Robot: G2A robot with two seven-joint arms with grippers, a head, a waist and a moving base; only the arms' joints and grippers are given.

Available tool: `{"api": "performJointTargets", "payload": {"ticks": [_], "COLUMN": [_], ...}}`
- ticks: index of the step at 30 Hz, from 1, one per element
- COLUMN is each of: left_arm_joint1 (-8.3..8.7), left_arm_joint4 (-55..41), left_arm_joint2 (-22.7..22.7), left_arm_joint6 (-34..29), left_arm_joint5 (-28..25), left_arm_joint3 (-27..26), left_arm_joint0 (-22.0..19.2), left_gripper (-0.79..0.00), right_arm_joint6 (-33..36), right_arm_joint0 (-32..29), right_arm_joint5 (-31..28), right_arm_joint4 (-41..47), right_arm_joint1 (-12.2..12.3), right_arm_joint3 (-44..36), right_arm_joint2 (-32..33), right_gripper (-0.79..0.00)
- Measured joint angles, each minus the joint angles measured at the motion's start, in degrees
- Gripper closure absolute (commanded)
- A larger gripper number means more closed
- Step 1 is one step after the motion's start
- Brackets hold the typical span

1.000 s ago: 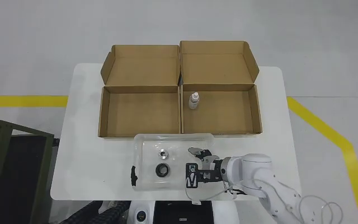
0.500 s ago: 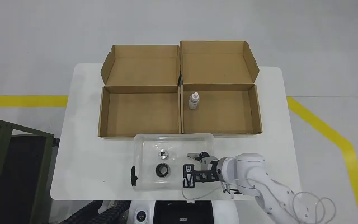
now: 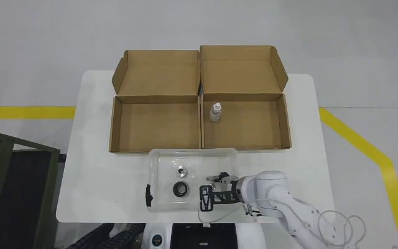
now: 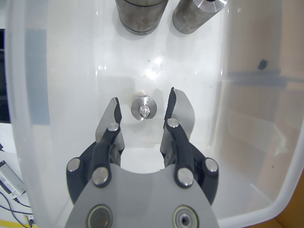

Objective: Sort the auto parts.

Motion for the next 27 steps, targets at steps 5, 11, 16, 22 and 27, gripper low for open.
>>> {"api": "performJointTargets", "payload": {"ticks": [5,11,16,22,27], "left_arm_joint1": [0.0,0.0,0.0,0.0,0.0], "left_arm_joint4": [0.0,0.0,0.0,0.0,0.0], "left_arm_joint2": [0.0,0.0,0.0,0.0,0.0], "left_arm_joint6": [0.0,0.0,0.0,0.0,0.0], "left_arm_joint5": [0.0,0.0,0.0,0.0,0.0], "left_arm_joint3": [0.0,0.0,0.0,0.0,0.0], "left_arm_joint0": [0.0,0.0,0.0,0.0,0.0], "left_gripper": [-0.785,-0.785,-0.785,-0.785,-0.785], "right_arm_joint6": [0.49,0.6,-0.06,-3.0,-6.12], "right_arm_joint0": [0.57,0.88,1.03,0.52,-0.41], "right_arm_joint5": [0.13,0.24,0.44,0.62,-0.26], "right_arm_joint4": [0.27,0.74,2.39,5.47,9.53], "right_arm_joint1": [-0.05,0.02,0.14,0.51,1.13], "right_arm_joint3": [0.26,0.05,-0.76,-2.35,-3.78], "right_arm_joint2": [-0.58,-0.72,-0.15,1.78,4.94], "right_gripper": [-0.212,0.0,0.0,0.0,0.0]}}
